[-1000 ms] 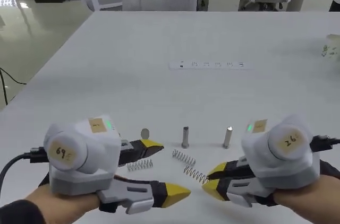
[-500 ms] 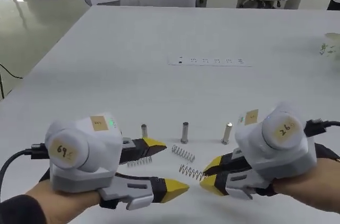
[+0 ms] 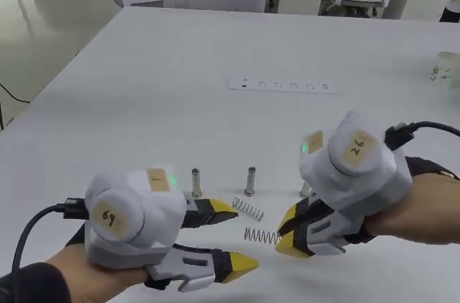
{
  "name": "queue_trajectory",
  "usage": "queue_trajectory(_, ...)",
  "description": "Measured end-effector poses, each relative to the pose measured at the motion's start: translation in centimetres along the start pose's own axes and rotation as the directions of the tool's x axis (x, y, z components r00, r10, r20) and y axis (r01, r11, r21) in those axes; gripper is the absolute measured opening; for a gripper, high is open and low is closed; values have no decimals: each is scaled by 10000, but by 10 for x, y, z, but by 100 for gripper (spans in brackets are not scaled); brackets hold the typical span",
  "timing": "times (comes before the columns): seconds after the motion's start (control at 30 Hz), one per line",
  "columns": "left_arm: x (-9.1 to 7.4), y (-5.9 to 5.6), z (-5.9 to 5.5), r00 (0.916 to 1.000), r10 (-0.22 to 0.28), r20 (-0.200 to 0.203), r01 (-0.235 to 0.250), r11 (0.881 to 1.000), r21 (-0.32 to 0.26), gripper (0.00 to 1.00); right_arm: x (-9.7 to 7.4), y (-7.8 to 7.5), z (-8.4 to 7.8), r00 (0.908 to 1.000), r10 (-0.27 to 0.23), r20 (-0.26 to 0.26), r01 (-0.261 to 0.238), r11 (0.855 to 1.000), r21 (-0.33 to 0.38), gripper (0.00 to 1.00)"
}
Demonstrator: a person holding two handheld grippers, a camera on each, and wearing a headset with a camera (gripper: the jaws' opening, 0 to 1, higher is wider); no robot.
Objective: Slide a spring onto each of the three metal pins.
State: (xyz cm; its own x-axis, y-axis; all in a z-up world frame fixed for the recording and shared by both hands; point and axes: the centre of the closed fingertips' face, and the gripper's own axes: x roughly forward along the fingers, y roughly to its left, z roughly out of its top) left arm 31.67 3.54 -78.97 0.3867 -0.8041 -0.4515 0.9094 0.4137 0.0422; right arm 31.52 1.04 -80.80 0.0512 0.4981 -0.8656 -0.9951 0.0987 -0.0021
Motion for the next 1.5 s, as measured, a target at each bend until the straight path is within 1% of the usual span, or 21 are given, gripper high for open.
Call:
queue_trajectory(0.03, 1, -1, 0, 10000, -56, -6, 56, 10000, 31, 31, -1, 0, 0, 9999, 35, -152, -36, 10000, -92, 7)
queue_trajectory(0.17, 3, -4, -2, 9998, -184, -64, 185, 9996, 191, 29, -3, -1, 4, 9992, 192, -354, -200, 9995, -233, 7)
queue_trajectory(0.27, 4, -6, 0, 9997, -264, -22, 264, 9990, 368, 27, -3, 4, 4, 9971, 451, -609, -472, 9983, -344, 7)
queue_trajectory(0.37, 5, -8, 0, 9995, -329, -35, 330, 9978, 572, 23, -2, 9, 3, 9949, 631, -786, -665, 9969, -418, 7)
queue_trajectory(0.53, 7, -12, -3, 9989, -465, -114, 474, 9947, 910, 17, -2, 14, 4, 9928, 767, -918, -816, 9954, -503, 7)
queue_trajectory(0.67, 9, -17, -5, 9978, -583, -300, 619, 9885, 1376, 12, -3, 15, 4, 9919, 774, -1011, -827, 9954, -490, 7)
queue_trajectory(0.73, 10, -17, -5, 9978, -565, -359, 613, 9867, 1505, 12, -3, 16, 3, 9911, 801, -1067, -853, 9954, -446, 7)
queue_trajectory(0.83, 9, -16, -6, 9978, -523, -408, 583, 9851, 1620, 8, -3, 18, 3, 9902, 862, -1097, -906, 9952, -359, 7)
queue_trajectory(0.9, 9, -16, -7, 9979, -474, -453, 548, 9822, 1798, 5, -3, 20, 3, 9899, 934, -1067, -967, 9950, -264, 7)
queue_trajectory(1.03, 10, -18, -9, 9972, -474, -583, 586, 9761, 2092, 4, -5, 21, 4, 9897, 976, -1043, -998, 9949, -158, 7)
queue_trajectory(1.1, 11, -19, -12, 9963, -465, -725, 621, 9711, 2306, 3, -6, 22, 6, 9903, 996, -965, -1009, 9949, -93, 7)
queue_trajectory(1.17, 11, -20, -13, 9957, -455, -808, 640, 9674, 2452, 3, -8, 22, 11, 9920, 1010, -758, -1014, 9948, -3, 7)
queue_trajectory(1.33, 10, -17, -12, 9965, -368, -750, 540, 9687, 2423, 3, -10, 21, 16, 9948, 887, -507, -888, 9961, 7, 7)
queue_trajectory(1.5, 10, -14, -12, 9970, -334, -697, 479, 9746, 2187, 3, -12, 19, 24, 9970, 757, -173, -757, 9971, -31, 7)
